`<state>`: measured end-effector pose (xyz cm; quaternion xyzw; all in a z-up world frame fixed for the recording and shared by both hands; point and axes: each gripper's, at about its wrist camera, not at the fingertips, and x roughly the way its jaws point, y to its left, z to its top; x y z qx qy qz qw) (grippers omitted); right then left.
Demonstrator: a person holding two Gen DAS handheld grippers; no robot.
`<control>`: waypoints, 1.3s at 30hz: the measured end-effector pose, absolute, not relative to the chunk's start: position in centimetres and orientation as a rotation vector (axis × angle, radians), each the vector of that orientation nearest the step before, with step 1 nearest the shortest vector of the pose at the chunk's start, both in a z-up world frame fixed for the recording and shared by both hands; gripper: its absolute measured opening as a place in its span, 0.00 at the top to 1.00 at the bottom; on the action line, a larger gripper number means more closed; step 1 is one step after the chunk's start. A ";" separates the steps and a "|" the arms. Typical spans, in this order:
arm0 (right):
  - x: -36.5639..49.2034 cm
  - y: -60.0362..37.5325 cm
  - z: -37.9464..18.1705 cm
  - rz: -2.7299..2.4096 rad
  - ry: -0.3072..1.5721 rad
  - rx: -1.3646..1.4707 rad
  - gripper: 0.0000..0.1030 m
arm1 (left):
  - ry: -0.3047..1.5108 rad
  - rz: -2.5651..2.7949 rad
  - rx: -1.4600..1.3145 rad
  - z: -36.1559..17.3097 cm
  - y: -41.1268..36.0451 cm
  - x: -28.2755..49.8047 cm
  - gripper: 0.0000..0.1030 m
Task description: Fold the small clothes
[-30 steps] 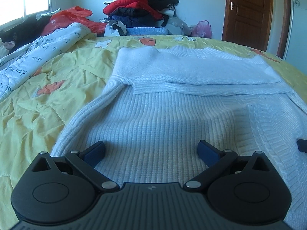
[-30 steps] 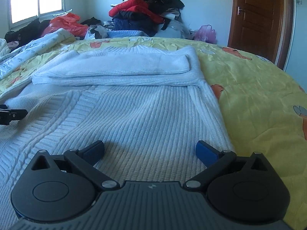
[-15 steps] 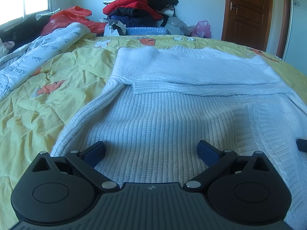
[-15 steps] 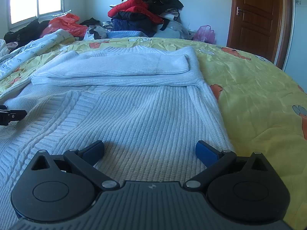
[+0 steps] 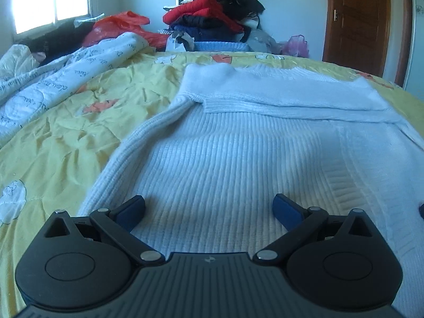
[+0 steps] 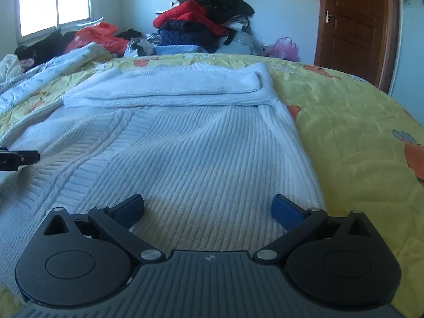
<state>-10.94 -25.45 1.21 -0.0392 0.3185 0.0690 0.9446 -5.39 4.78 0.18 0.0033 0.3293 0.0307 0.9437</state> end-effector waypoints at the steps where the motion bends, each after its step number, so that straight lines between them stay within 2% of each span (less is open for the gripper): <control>1: -10.9 -25.4 1.2 0.140 0.650 -0.079 0.01 | 0.674 0.062 0.004 0.2 4.8 -5.2 0.00; 24: -11.0 -25.2 1.1 0.132 0.649 -0.081 0.01 | 0.672 0.075 0.018 0.3 4.7 -5.6 0.00; 32: -13.2 -24.8 1.8 0.096 0.699 -0.088 0.00 | 0.664 0.107 0.125 0.7 3.1 -9.5 0.00; 39: -14.5 -25.2 1.6 0.123 0.677 -0.098 0.01 | 0.692 0.006 0.028 0.9 5.6 -10.2 0.00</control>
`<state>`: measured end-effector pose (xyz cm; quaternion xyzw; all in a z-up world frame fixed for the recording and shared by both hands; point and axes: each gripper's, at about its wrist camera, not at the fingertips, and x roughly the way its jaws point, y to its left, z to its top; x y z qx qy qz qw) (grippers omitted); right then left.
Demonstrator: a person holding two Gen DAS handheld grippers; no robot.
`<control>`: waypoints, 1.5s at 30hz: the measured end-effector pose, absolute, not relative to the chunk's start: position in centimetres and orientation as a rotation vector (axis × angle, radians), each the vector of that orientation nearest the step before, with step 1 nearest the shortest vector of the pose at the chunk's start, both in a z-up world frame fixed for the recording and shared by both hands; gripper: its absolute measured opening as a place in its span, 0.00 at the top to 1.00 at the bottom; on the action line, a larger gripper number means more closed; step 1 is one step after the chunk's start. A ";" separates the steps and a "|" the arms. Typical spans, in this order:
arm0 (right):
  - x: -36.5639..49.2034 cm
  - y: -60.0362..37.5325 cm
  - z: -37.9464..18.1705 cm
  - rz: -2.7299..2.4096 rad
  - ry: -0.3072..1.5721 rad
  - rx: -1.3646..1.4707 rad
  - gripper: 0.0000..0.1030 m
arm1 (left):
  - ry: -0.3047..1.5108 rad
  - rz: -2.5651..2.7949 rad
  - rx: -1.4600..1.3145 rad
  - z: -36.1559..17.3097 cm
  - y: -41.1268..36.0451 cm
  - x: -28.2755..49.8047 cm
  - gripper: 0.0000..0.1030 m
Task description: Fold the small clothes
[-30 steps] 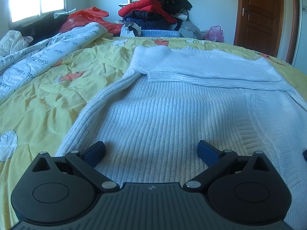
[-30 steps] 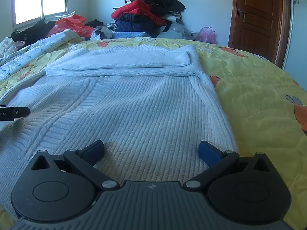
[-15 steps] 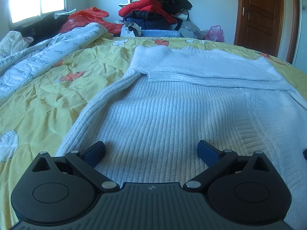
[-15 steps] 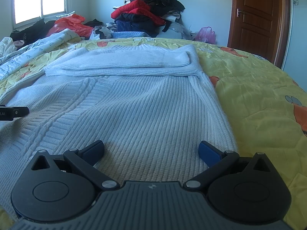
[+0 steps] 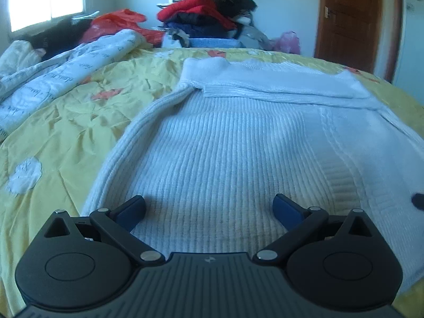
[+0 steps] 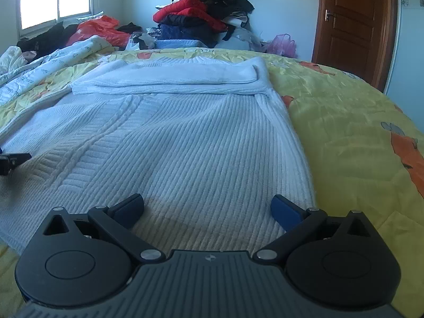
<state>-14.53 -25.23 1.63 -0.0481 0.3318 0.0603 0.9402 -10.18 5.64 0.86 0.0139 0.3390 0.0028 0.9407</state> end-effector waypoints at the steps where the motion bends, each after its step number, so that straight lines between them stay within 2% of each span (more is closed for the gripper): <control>1: -14.3 -25.1 2.1 0.125 0.697 -0.107 0.00 | 0.699 -0.009 0.039 1.2 5.8 -10.3 0.00; 4: -15.4 -26.1 4.3 0.175 0.700 -0.057 0.05 | 0.693 -0.021 0.034 2.5 7.1 -11.7 0.00; 9: -19.0 -31.6 6.8 0.165 0.693 0.099 0.07 | 0.691 0.044 0.013 3.1 11.0 -14.6 0.00; 11: -19.4 -33.5 6.5 0.136 0.746 0.151 0.14 | 0.733 0.048 -0.021 2.8 12.4 -14.8 0.00; 13: -19.4 -34.9 5.8 0.152 0.799 0.216 0.29 | 0.791 0.028 -0.087 2.3 13.7 -14.7 0.00; 15: -19.1 -35.4 5.0 0.194 0.857 0.284 0.37 | 0.830 -0.036 -0.180 2.3 14.8 -14.6 0.00; 17: -19.1 -35.2 4.3 0.244 0.868 0.321 0.34 | 0.848 -0.126 -0.253 2.6 15.5 -14.4 0.00; 20: -18.6 -35.1 4.1 0.285 0.884 0.386 0.36 | 0.876 -0.196 -0.343 2.8 16.3 -14.0 0.00; 22: -17.9 -35.2 3.8 0.342 0.918 0.464 0.52 | 0.895 -0.231 -0.403 2.7 16.7 -13.8 0.00; 25: -17.5 -35.2 3.6 0.374 0.932 0.491 0.57 | 0.918 -0.267 -0.485 2.5 17.7 -13.6 0.01; 26: -17.6 -35.5 3.5 0.371 0.936 0.509 0.60 | 0.924 -0.273 -0.501 2.5 18.1 -13.6 0.04; 28: -17.6 -36.3 3.2 0.349 0.948 0.545 0.77 | 0.938 -0.270 -0.510 2.6 18.5 -13.6 0.10; 29: -17.7 -36.6 3.0 0.334 0.953 0.549 0.80 | 0.949 -0.268 -0.504 2.7 18.6 -13.4 0.16; 31: -18.0 -37.1 2.6 0.330 0.953 0.571 0.79 | 0.970 -0.262 -0.490 2.9 19.1 -13.1 0.22; 33: -18.1 -37.3 2.4 0.334 0.949 0.579 0.80 | 0.987 -0.261 -0.462 3.0 19.3 -13.0 0.23; 36: -17.8 -37.3 2.2 0.334 0.951 0.578 0.84 | 0.995 -0.257 -0.426 3.1 19.2 -13.0 0.29; 37: -17.7 -37.5 2.2 0.339 0.952 0.585 0.84 | 0.993 -0.257 -0.429 3.1 19.1 -12.9 0.34; 38: -17.7 -37.6 2.1 0.342 0.952 0.596 0.84 | 0.992 -0.255 -0.428 3.0 19.0 -12.8 0.49; 39: -17.6 -37.9 2.0 0.345 0.953 0.608 0.84 | 0.985 -0.242 -0.417 2.9 18.9 -12.8 0.54; 41: -17.5 -37.8 1.9 0.346 0.946 0.618 0.82 | 0.973 -0.221 -0.397 2.8 18.7 -12.8 0.71; 43: -17.4 -37.6 1.8 0.340 0.938 0.635 0.82 | 0.972 -0.204 -0.392 2.7 18.7 -12.6 0.75; 44: -17.4 -37.5 1.8 0.337 0.937 0.639 0.82 | 0.977 -0.197 -0.391 2.8 18.7 -12.4 0.83; 45: -17.4 -37.5 1.7 0.335 0.938 0.642 0.82 | 0.982 -0.186 -0.375 2.8 18.6 -12.4 0.86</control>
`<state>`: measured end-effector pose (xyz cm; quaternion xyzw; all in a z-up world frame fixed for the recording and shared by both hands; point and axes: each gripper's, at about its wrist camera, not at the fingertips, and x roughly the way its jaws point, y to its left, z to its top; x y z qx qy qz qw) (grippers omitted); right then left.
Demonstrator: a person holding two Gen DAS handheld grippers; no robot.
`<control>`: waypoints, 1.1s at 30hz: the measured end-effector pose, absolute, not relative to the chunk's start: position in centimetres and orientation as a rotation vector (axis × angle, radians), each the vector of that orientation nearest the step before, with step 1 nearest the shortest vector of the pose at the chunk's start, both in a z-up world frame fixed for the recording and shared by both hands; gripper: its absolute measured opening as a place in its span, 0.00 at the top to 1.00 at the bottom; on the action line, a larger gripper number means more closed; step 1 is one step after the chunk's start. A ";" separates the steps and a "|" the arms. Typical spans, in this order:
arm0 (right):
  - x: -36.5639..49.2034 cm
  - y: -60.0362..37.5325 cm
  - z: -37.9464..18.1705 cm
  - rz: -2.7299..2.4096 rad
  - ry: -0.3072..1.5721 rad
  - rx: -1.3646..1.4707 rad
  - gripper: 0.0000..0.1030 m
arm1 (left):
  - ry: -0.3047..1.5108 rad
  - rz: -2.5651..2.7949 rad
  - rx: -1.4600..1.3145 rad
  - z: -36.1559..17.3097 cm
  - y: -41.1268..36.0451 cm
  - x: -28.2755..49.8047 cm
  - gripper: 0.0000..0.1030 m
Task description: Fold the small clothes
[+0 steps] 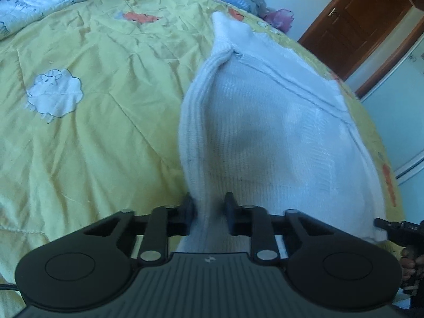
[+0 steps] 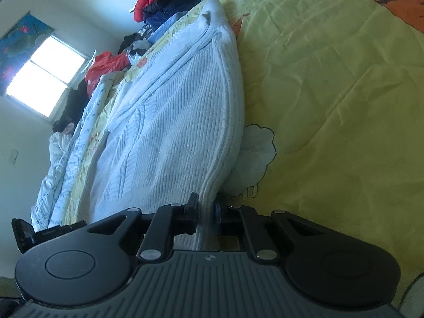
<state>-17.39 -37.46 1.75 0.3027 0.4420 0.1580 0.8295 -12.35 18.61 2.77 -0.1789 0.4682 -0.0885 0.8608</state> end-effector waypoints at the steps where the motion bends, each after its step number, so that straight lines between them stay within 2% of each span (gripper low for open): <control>1: -17.4 -37.5 1.7 0.342 0.938 0.649 0.86 | 0.985 -0.186 -0.364 2.8 18.6 -12.3 0.88; 6: -17.6 -38.0 2.6 0.368 0.898 0.698 0.87 | 0.925 -0.240 -0.317 5.1 18.0 -12.9 0.91; 16: -13.1 -40.8 8.4 0.527 0.629 0.947 0.87 | 0.754 -0.326 -0.423 11.4 19.0 -8.2 0.90; 22: -4.5 -42.3 9.1 0.551 0.522 1.046 0.87 | 0.669 -0.317 -0.436 14.0 19.1 0.7 0.91; 33: 15.1 -42.0 7.4 0.444 0.559 1.061 0.87 | 0.700 -0.231 -0.339 12.6 15.8 19.0 0.92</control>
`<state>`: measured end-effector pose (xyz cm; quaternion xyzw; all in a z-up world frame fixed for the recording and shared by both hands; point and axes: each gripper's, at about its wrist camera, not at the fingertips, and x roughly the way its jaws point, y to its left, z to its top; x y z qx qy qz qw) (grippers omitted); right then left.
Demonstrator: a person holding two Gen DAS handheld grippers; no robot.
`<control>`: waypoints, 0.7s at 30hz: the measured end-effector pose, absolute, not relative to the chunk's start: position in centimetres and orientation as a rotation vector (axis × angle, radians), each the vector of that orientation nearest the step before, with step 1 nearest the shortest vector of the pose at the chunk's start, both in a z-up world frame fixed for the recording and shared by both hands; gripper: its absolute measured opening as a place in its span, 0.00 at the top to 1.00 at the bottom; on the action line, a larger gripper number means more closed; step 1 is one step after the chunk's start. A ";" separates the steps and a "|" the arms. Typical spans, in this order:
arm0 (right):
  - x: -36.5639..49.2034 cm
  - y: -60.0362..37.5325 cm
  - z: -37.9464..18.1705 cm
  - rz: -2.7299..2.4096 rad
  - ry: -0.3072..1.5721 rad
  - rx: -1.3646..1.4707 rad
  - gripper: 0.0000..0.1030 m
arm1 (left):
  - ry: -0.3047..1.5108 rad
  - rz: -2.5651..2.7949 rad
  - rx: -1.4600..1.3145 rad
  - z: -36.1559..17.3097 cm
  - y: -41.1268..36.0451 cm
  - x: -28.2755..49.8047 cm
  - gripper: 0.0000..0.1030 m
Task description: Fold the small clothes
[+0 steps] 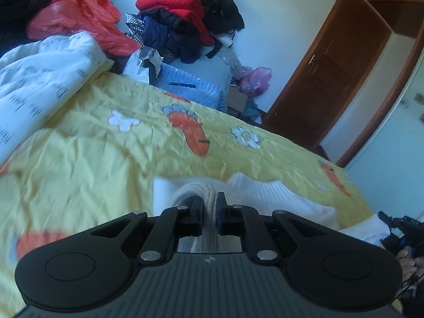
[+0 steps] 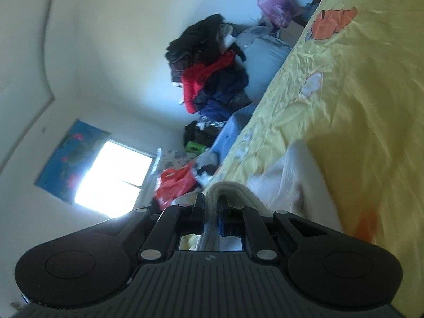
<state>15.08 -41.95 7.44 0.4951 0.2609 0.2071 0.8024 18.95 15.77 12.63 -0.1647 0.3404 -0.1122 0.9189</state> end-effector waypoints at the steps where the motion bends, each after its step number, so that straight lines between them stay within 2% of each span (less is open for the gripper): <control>1: 16.5 -41.9 6.9 0.423 0.572 1.066 0.87 | 0.706 -0.211 -0.326 12.2 15.6 20.2 0.92; 3: 19.3 -41.6 5.3 0.372 0.598 1.096 0.86 | 0.742 -0.183 -0.339 11.1 15.5 22.9 0.91; 5: 21.4 -41.5 3.5 0.291 0.618 1.131 0.77 | 0.840 -0.149 -0.412 9.1 16.3 25.8 0.88; 7: 22.3 -41.7 1.8 0.224 0.601 1.168 0.51 | 0.887 -0.134 -0.513 7.4 17.3 27.4 0.87; 9: 22.1 -41.9 1.3 0.201 0.568 1.191 0.50 | 0.873 -0.161 -0.613 7.0 18.2 27.3 0.83; 12: 20.5 -42.0 2.1 0.249 0.540 1.162 0.49 | 0.791 -0.237 -0.673 7.9 19.3 24.9 0.70; 13: 19.6 -42.1 2.6 0.259 0.536 1.124 0.49 | 0.757 -0.229 -0.674 8.3 19.6 23.6 0.57; 14: 18.4 -42.3 3.1 0.271 0.529 1.085 0.48 | 0.716 -0.198 -0.663 8.7 19.9 22.0 0.35; 16: 15.2 -42.8 4.0 0.293 0.523 1.018 0.45 | 0.636 -0.119 -0.600 9.1 20.1 18.2 0.14; 18: 11.5 -43.6 4.0 0.298 0.527 0.985 0.42 | 0.617 -0.078 -0.507 8.9 19.8 14.4 0.14; 21: 5.8 -44.2 3.2 0.264 0.561 0.960 0.43 | 0.694 -0.096 -0.515 6.9 19.4 10.1 0.14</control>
